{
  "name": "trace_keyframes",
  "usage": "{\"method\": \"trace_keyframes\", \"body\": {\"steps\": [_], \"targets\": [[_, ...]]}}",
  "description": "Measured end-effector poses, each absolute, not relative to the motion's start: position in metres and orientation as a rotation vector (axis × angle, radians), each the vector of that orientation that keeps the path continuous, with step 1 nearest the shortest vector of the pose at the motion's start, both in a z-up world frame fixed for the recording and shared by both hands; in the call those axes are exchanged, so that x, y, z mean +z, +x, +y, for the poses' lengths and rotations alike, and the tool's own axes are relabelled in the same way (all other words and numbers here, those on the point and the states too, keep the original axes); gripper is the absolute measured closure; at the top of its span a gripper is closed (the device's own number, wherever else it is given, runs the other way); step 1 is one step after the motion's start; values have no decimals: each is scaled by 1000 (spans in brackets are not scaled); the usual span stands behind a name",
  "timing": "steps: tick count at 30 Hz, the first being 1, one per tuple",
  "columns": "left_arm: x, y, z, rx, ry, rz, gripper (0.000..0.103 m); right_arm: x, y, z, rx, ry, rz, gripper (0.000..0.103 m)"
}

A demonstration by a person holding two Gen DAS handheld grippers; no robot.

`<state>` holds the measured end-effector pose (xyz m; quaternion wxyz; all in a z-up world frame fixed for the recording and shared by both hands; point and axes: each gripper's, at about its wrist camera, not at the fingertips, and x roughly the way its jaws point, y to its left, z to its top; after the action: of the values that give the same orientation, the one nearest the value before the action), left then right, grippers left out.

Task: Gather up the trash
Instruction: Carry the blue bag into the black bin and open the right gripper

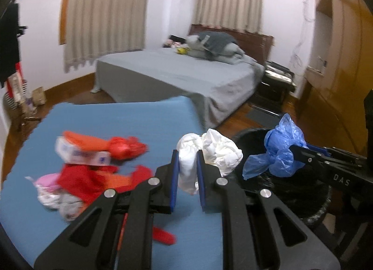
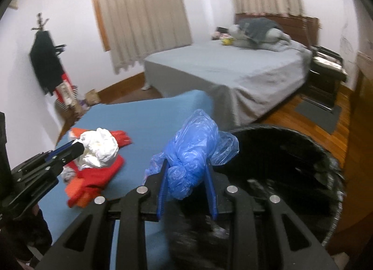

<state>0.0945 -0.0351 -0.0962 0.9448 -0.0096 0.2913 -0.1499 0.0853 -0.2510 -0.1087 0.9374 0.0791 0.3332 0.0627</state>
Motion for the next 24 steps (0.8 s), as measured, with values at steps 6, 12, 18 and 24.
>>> {"method": "trace_keyframes", "body": {"steps": [6,12,18,24], "targets": [[-110,104,-92,-434,11,635,89,-123,71,-300,3,189,700,72],[-128,116,-138,-549,34,690,82,-135,53,-335,-94,221,720,65],[-138,119,-154,-583,47,702,54,-132,47,-349,-140,229,708,50],[-127,114,-130,-506,45,646,39,-120,53,-337,-133,220,675,20]]}}
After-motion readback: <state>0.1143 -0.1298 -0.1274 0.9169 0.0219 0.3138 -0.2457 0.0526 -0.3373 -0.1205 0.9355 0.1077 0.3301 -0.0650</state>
